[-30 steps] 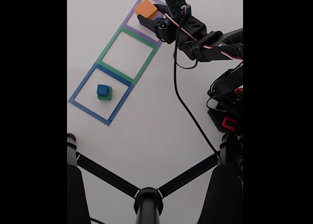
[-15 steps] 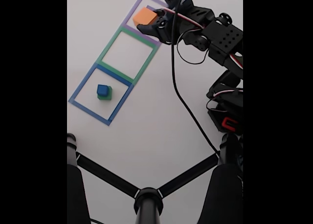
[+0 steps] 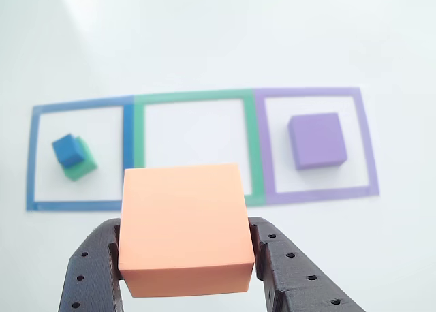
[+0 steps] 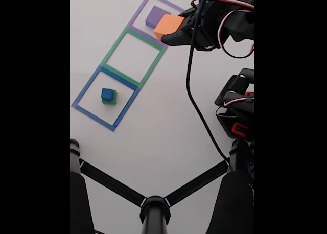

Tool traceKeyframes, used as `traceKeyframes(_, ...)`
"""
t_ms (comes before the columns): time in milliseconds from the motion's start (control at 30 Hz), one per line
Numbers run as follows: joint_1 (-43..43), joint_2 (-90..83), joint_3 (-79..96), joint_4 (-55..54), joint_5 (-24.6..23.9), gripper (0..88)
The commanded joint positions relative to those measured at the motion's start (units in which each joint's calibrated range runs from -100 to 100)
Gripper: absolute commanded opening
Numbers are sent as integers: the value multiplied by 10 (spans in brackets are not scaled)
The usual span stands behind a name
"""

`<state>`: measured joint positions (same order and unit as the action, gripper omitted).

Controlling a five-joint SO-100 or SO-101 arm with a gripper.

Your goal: Tower of hanoi

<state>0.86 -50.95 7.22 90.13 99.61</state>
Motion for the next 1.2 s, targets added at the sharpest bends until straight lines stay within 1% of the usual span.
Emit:
traceKeyframes(0,-19,20,-120,71,4,122)
traceKeyframes(67,-23,26,-145,93,0,123)
traceKeyframes(100,-24,28,-152,96,-7,124)
traceKeyframes(233,-27,29,-144,96,-9,123)
traceKeyframes(300,-24,26,-121,92,4,122)
traceKeyframes(467,-13,-3,-5,35,4,119)
traceKeyframes(567,-2,-39,109,-39,4,117)
traceKeyframes(800,18,-107,380,-252,4,117)
traceKeyframes(933,20,-109,496,-383,4,117)
traceKeyframes(1167,15,-69,664,-643,4,118)
